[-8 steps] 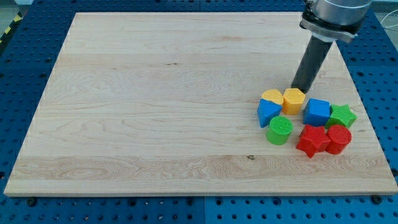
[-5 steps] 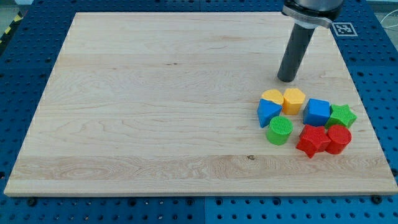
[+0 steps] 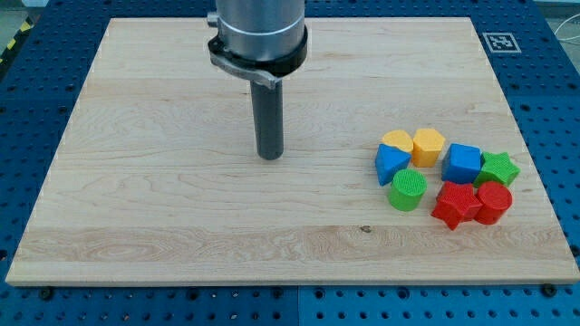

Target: Move your arm in between blue triangle and the green circle

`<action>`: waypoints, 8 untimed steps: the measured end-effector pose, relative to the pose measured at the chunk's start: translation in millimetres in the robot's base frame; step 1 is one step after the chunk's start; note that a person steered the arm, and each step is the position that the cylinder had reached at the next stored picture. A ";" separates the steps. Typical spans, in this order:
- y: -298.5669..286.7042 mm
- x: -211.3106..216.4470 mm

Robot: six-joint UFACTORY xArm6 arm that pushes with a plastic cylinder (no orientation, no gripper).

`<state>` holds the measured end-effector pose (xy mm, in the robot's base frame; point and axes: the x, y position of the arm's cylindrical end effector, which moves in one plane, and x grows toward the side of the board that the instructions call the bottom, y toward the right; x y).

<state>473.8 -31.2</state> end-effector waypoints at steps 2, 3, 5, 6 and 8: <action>35.4 24.4; 57.6 43.1; 102.4 47.5; 124.0 47.5; 160.0 46.4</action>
